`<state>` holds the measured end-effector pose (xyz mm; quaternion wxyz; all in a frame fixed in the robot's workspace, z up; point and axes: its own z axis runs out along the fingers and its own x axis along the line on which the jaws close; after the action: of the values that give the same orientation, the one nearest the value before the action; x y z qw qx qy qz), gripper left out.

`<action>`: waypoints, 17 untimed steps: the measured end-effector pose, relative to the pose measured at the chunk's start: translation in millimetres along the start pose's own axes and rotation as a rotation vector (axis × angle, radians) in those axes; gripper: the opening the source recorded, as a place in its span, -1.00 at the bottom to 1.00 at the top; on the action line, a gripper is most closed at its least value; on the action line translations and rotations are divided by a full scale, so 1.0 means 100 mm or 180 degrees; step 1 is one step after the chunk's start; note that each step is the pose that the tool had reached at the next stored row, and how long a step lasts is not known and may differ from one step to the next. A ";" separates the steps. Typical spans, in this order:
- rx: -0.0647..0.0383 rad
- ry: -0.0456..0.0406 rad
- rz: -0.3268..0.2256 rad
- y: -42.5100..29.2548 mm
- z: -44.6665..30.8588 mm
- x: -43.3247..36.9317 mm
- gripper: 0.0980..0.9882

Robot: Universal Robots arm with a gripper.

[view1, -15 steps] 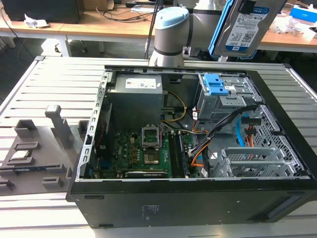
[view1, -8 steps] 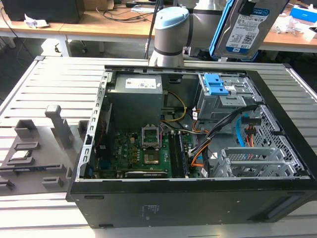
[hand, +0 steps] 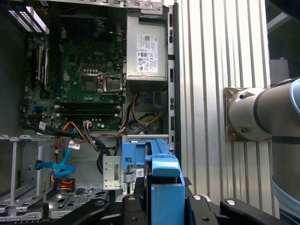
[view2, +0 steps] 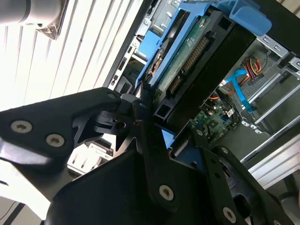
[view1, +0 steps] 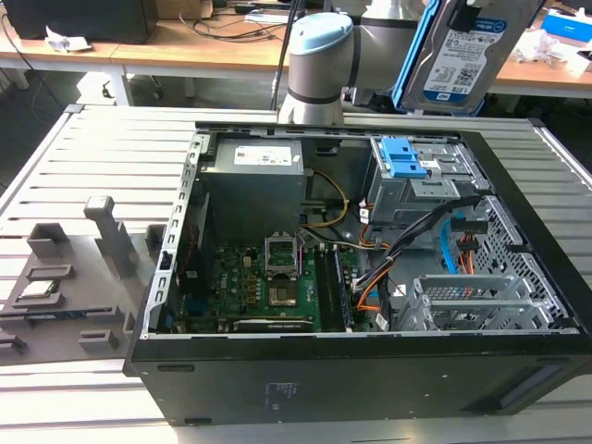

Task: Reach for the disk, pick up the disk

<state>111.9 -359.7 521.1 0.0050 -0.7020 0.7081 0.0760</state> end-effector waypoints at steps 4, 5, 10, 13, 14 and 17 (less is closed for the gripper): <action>0.0000 0.0000 0.0000 0.000 -0.004 0.034 -0.40; 0.0000 0.0000 0.0000 0.000 -0.005 0.044 -0.40; 0.0000 0.0000 0.0000 0.000 -0.007 0.072 -0.40; 0.0000 0.0000 0.0000 -0.001 -0.008 0.088 -0.40; 0.0000 0.0000 0.0000 -0.001 -0.009 0.101 -0.40; 0.0000 0.0000 0.0000 -0.001 -0.012 0.131 -0.40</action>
<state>111.9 -372.9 520.8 0.0050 -0.7020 0.7081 0.0760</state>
